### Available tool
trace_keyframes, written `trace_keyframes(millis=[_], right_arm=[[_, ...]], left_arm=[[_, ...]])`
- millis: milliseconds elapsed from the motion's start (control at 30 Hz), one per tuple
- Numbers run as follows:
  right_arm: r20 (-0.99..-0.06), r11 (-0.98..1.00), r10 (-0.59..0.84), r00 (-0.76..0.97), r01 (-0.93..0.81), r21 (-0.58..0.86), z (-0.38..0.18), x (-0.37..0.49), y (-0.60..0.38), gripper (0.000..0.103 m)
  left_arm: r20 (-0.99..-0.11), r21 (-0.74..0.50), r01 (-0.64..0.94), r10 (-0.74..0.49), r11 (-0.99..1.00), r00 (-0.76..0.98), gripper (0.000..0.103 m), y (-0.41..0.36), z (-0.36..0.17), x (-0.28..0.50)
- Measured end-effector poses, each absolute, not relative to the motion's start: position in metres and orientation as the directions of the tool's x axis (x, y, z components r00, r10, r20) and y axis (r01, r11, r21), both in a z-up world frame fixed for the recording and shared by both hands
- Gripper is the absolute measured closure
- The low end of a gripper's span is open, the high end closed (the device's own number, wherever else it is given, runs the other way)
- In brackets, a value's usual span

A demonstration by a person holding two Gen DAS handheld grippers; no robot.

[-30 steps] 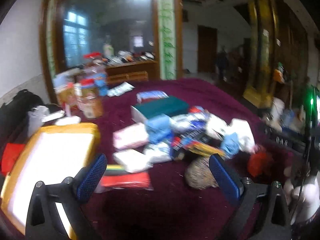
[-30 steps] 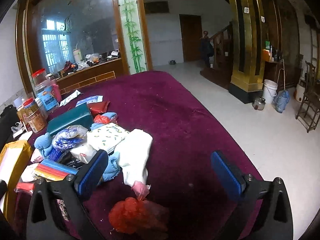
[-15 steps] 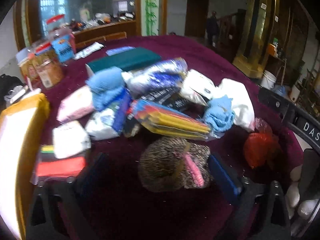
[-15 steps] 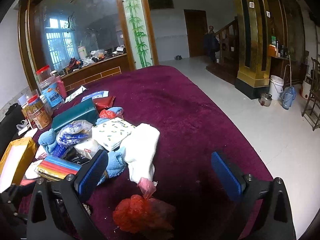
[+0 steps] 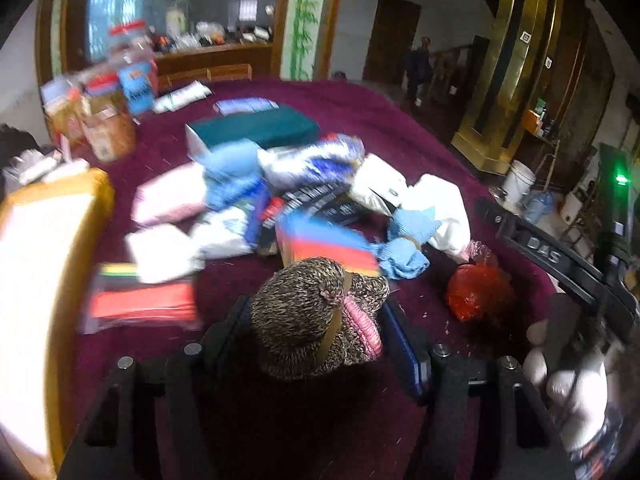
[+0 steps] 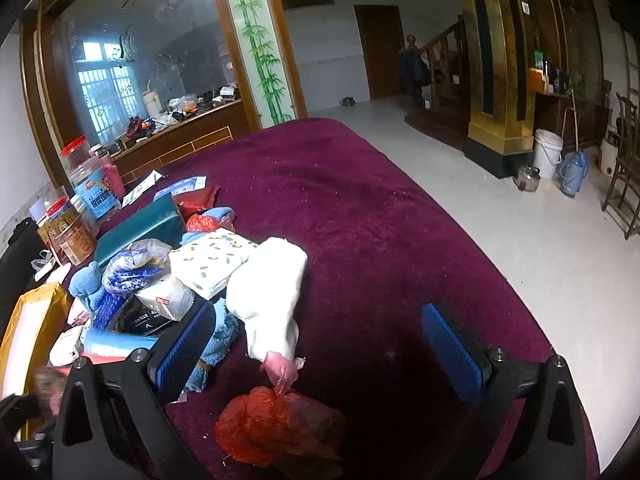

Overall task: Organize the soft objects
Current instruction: 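Grasp the brown knit ball with left tool while right tool lifts red mesh bag, then carry knit ball with left tool while right tool carries mesh bag to tray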

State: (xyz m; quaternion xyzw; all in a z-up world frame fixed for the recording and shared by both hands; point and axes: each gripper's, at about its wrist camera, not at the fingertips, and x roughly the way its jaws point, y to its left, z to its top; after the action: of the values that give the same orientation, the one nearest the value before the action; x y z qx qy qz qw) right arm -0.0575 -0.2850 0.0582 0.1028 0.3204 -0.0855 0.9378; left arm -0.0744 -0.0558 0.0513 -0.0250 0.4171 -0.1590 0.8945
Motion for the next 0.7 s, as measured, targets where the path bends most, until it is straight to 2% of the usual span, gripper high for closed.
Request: trace_keyframes(millis=[167, 333, 567, 600, 633, 700], right_arm=[[-0.629, 0.965, -0.099, 0.771, 0.229, 0.128, 0.056, -0.057, -0.282, 0.001], [-0.633, 0.969, -0.112, 0.766, 0.226, 0.102, 0.055, -0.056, -0.277, 0.001], [-0.645, 0.971, -0.101, 0.757, 0.217, 0.102, 0.053, -0.053, -0.276, 0.001], [-0.648, 0.969, -0.097, 0.755, 0.219, 0.111, 0.053, -0.052, -0.278, 0.001], [-0.650, 0.968, -0.094, 0.754, 0.221, 0.117, 0.053, -0.052, -0.279, 0.001], [-0.656, 0.965, -0.087, 0.749, 0.228, 0.131, 0.051, -0.051, -0.282, 0.001]], left_arm=[[-0.724, -0.078, 0.256, -0.231, 0.964, 0.650, 0.035, -0.046, 0.064, -0.098], [-0.795, -0.130, 0.227, -0.238, 0.965, 0.558, 0.032, -0.035, 0.029, -0.089], [-0.810, -0.138, 0.231, -0.244, 0.963, 0.533, 0.027, -0.043, 0.015, -0.092], [-0.809, -0.130, 0.233, -0.239, 0.964, 0.538, 0.028, -0.043, 0.015, -0.093], [-0.809, -0.128, 0.235, -0.239, 0.964, 0.538, 0.036, -0.042, 0.016, -0.095], [-0.798, -0.138, 0.231, -0.246, 0.963, 0.550, 0.038, -0.037, 0.019, -0.102]])
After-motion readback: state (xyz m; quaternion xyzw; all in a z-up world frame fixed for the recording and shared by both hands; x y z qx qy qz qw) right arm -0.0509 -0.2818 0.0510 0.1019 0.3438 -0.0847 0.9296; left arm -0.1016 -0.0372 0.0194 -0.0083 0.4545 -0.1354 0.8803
